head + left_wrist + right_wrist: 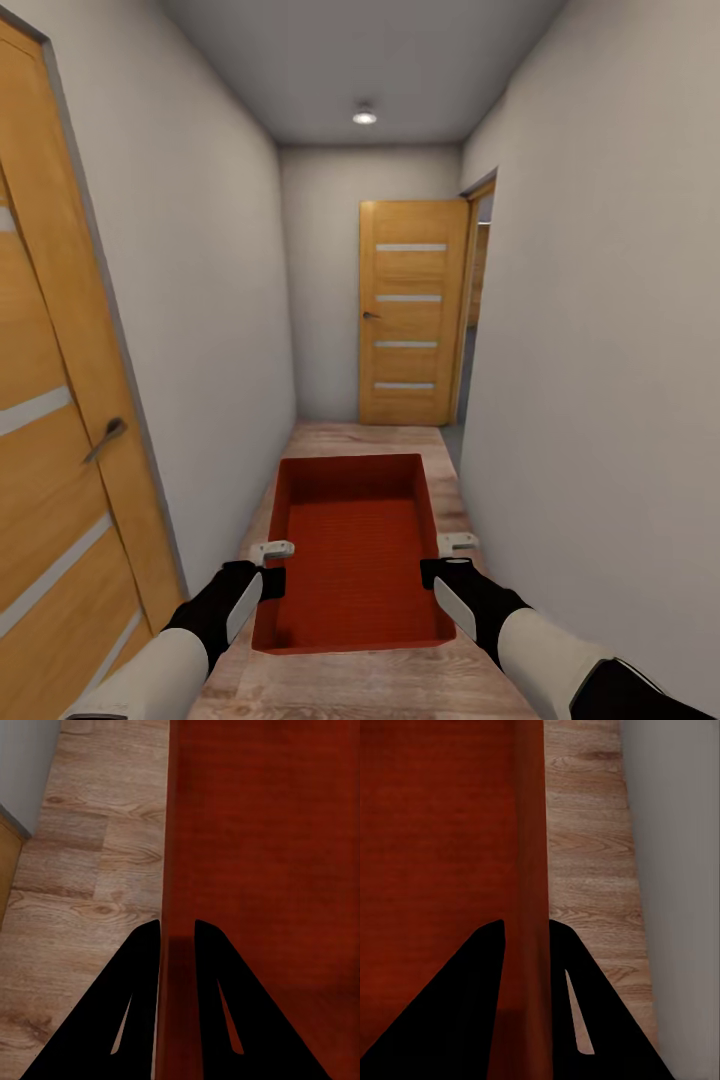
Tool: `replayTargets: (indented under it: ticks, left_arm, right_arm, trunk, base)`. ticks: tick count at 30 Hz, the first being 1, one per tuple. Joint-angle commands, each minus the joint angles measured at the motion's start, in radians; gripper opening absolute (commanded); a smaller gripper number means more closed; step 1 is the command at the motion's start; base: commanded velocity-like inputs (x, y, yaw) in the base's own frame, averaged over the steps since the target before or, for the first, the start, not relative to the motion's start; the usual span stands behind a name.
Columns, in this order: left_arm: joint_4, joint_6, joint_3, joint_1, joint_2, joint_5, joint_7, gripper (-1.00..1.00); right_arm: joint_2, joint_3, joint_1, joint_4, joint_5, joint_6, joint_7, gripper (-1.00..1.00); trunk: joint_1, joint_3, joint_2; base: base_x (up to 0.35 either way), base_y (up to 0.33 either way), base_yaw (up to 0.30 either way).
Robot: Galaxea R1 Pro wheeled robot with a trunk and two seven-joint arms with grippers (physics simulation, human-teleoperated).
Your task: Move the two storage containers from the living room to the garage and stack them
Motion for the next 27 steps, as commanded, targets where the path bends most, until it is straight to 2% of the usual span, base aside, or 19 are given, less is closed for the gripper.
replayTargets:
  ticks: [1,27]
  left_arm:
    - [0.002,0.008,-0.005,0.001,0.031,-0.021,0.019,-1.00]
    - [0.002,0.009,-0.005,0.001,0.031,-0.021,0.019,-1.00]
  right_arm:
    - [-0.001,-0.022,-0.002,-0.005,0.008,0.004,-0.007,-1.00]
    - [-0.001,-0.022,-0.002,-0.005,0.008,0.004,-0.007,-1.00]
  trunk:
    - [0.001,0.000,-0.001]
    - [0.001,0.000,-0.001]
  base:
    - [0.325,0.000,0.000]
    - [0.325,0.000,0.000]
